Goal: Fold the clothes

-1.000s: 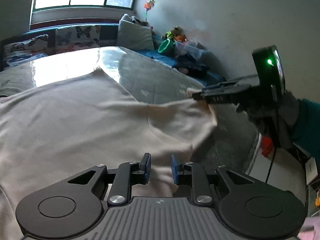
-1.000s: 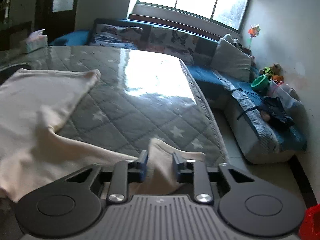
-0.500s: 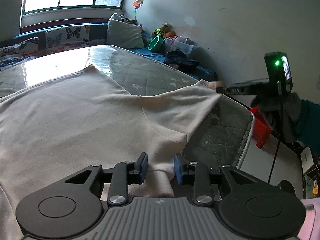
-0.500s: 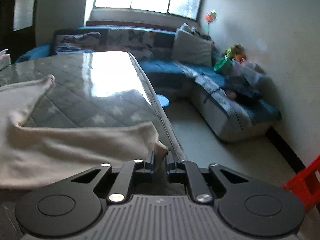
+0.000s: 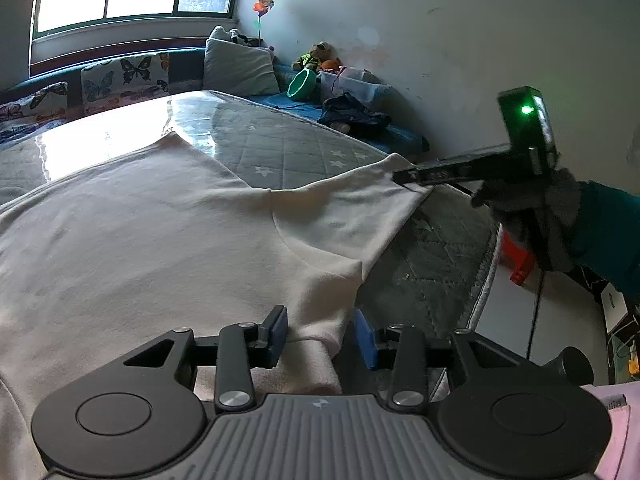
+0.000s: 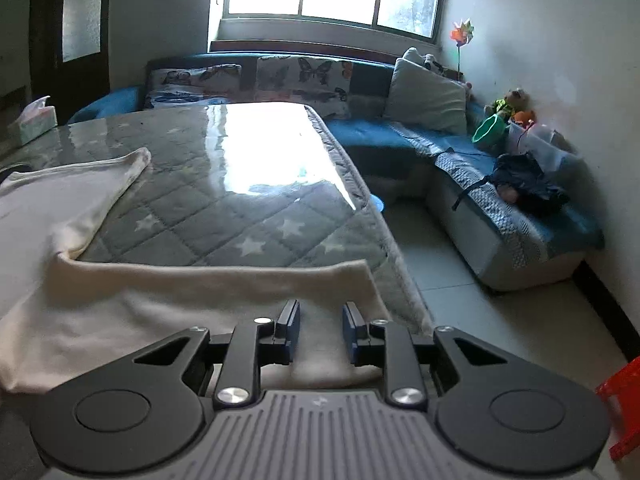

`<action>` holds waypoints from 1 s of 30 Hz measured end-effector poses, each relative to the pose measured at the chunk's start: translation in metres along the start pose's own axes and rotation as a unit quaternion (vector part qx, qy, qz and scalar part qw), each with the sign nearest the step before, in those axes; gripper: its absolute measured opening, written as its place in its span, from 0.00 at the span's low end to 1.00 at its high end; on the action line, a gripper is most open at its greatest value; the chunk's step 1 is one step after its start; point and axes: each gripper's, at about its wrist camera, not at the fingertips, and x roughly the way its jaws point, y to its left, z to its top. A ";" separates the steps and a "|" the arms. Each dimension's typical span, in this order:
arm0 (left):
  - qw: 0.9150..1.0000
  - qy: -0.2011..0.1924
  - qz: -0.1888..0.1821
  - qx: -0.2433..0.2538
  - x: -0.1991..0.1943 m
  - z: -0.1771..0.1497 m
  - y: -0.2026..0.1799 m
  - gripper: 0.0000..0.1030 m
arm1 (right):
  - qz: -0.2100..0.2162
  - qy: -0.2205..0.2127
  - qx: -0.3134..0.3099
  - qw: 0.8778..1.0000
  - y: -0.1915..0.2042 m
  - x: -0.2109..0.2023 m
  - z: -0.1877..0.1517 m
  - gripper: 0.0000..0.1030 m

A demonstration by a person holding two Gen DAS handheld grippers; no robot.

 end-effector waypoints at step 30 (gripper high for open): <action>1.000 -0.003 -0.006 0.022 -0.001 -0.005 -0.004 0.49 | -0.016 0.008 -0.004 1.000 -0.022 0.007 0.005 0.30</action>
